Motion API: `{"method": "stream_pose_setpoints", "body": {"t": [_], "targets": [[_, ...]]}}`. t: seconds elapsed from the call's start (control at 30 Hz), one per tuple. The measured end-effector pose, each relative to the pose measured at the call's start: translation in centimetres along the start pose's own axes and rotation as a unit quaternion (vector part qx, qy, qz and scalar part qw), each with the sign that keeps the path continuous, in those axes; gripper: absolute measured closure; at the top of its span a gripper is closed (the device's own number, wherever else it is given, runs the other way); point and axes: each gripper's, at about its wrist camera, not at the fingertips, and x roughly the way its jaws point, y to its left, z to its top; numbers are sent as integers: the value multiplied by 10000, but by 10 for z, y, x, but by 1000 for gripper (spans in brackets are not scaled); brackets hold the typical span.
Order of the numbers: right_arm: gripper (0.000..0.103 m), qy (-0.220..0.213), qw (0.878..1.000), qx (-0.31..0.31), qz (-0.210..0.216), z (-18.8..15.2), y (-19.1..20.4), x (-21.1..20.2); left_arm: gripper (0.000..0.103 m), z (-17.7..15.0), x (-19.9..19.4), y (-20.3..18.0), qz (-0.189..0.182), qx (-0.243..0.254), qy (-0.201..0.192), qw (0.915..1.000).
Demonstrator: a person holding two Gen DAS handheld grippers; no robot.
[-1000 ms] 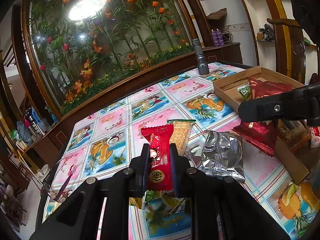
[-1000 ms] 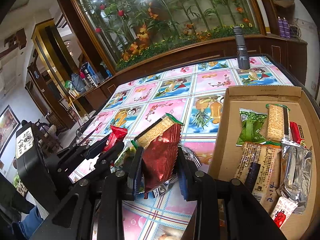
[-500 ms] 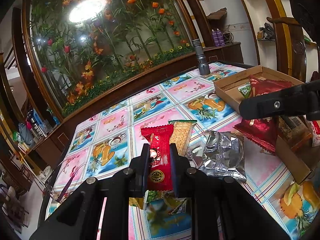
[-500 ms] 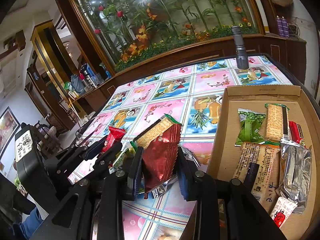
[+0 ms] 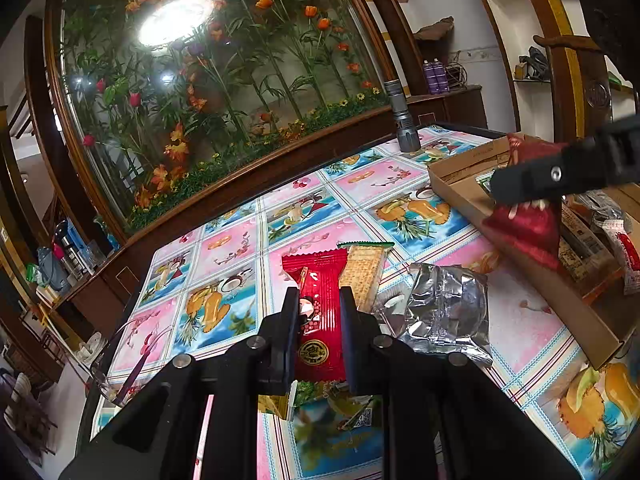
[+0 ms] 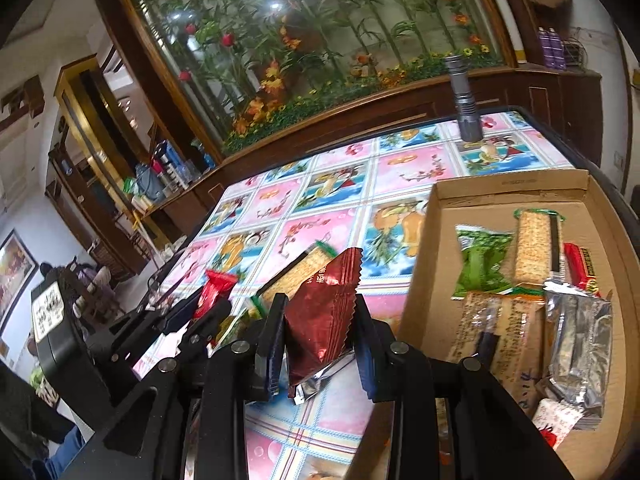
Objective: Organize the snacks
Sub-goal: 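Hold both snacks and lift them from the pile, then carry both snacks into the box and open both tools to release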
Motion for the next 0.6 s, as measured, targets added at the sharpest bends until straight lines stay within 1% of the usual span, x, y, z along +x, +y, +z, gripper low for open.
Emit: {"method": "stream_pose_setpoints", "body": {"t": [0.17,0.3,0.43,0.47,0.57,0.6], "targets": [[70,-130,9997,213,-83,5,-12,-7,85,0,0,-1,-5,-7,-5,10000],[70,-356,9979,515,-193,13,-32,-19,85,5,-4,5,-134,-173,-9,9998],[70,-610,9920,1022,-415,20,-65,-35,85,17,-12,8,-481,-438,-57,9979],[70,-698,9888,1198,-552,21,-76,-41,85,21,-13,8,-586,-495,-75,9970],[70,-850,9792,1683,-753,22,-104,-53,85,36,-13,-1,-1151,-719,-51,9907],[70,-874,9760,1824,-801,23,-112,-55,85,41,-13,-7,-1276,-743,-41,9890]]}}
